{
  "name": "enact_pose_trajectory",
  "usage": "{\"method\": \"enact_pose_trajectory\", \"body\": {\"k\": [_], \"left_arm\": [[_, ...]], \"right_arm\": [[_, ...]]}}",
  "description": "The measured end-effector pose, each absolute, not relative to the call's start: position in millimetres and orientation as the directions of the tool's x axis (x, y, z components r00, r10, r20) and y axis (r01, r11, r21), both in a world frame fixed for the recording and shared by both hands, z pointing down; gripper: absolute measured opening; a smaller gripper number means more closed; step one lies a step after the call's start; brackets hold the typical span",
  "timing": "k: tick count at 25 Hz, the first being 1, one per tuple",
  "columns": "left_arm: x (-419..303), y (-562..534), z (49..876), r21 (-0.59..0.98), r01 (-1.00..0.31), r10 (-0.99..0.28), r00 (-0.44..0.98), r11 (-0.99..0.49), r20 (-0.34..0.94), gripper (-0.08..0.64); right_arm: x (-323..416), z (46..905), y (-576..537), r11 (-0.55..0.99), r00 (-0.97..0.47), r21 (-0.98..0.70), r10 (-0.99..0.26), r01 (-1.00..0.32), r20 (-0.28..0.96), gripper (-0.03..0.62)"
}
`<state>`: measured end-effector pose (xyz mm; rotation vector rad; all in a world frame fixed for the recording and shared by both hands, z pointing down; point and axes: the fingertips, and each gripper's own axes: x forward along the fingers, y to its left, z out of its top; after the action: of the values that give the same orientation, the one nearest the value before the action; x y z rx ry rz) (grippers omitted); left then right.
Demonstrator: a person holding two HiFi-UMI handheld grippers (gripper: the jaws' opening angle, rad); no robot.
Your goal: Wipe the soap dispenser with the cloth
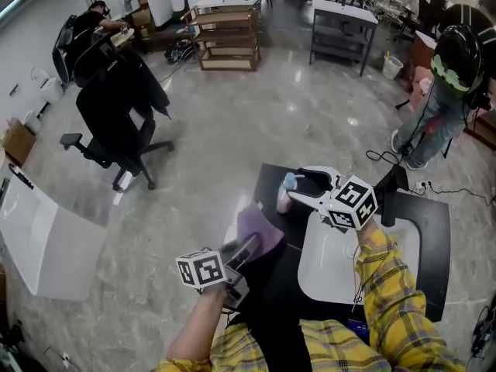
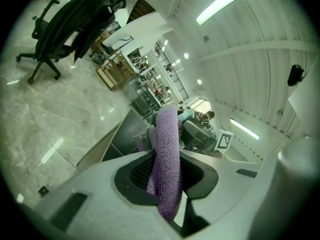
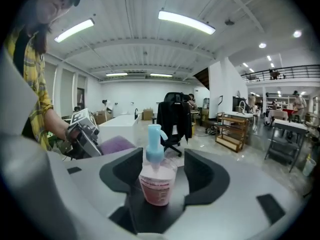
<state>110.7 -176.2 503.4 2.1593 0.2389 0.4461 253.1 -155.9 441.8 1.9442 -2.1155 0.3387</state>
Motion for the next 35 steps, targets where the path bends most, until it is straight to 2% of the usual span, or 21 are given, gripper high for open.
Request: {"method": "enact_pose_trajectory", "body": {"k": [8, 16, 19, 27, 35], "left_arm": [[98.3, -176.4, 494.2, 0.806, 0.049, 0.354, 0.913, -0.590, 0.204, 0.076], [99.4, -174.2, 490.9, 0.801, 0.078, 0.382, 0.904, -0.594, 0.195, 0.075], [101.5, -173.0, 492.3, 0.798, 0.083, 0.387, 0.901, -0.597, 0.196, 0.075], [110.8, -169.0, 493.4, 0.803, 0.090, 0.401, 0.895, -0.589, 0.194, 0.075], [118.0, -165.5, 490.9, 0.811, 0.103, 0.412, 0.894, -0.575, 0.178, 0.077]], "right_arm": [[242.8, 440.1, -174.0, 0.298, -0.318, -0.113, -0.902, -0.948, 0.291, 0.213], [239.0, 445.7, -188.1, 0.370, -0.397, -0.144, -0.862, -0.918, 0.316, 0.213], [234.5, 446.9, -186.8, 0.396, -0.423, -0.148, -0.849, -0.906, 0.317, 0.171], [233.1, 443.5, -185.5, 0.347, -0.347, -0.063, -0.874, -0.936, 0.341, 0.125], [241.9, 441.7, -184.3, 0.135, -0.142, -0.044, -0.941, -0.990, 0.306, 0.123]]}}
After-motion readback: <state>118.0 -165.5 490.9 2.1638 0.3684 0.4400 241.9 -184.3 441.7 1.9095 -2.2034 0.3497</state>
